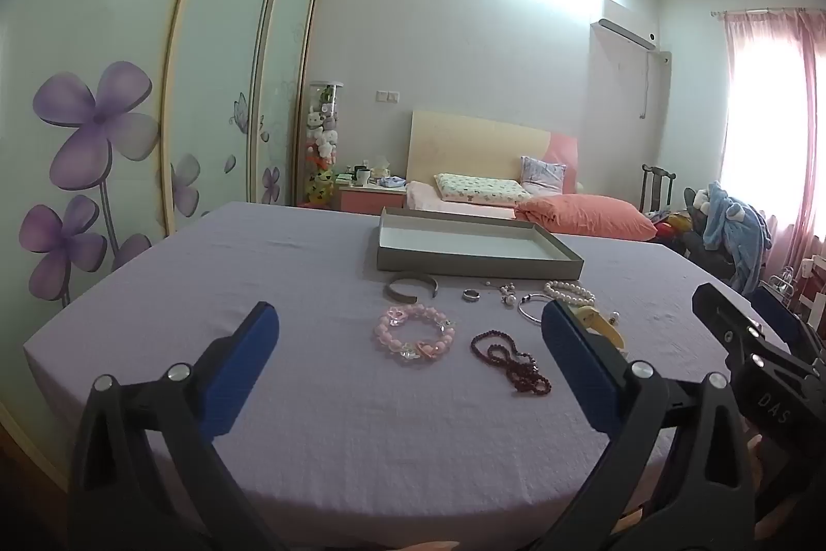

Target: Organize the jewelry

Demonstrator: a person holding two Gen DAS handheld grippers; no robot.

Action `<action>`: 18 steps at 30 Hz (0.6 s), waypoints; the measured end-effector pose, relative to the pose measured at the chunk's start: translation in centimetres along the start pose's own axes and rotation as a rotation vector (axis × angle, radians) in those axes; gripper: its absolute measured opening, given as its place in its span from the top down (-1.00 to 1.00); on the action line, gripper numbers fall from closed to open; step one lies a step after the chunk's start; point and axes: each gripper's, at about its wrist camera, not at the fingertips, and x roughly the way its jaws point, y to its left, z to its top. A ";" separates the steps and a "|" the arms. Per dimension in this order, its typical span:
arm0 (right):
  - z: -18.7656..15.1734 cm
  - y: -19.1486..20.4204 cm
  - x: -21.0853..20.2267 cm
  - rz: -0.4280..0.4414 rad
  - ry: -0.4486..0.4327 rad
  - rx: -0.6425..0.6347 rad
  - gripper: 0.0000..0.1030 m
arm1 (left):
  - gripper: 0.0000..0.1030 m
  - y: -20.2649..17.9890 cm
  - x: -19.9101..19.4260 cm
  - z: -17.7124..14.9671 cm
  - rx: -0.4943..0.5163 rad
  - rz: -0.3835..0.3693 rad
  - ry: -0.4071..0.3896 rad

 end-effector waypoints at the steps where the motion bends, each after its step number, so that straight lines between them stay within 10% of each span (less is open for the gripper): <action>1: 0.0 0.0 0.0 0.000 0.000 -0.002 -0.97 | -0.92 0.0 0.0 0.0 -0.001 0.000 -0.001; 18: 0.1 0.0 -0.1 0.001 0.003 -0.005 -0.97 | -0.92 0.0 0.0 0.0 -0.007 -0.001 0.003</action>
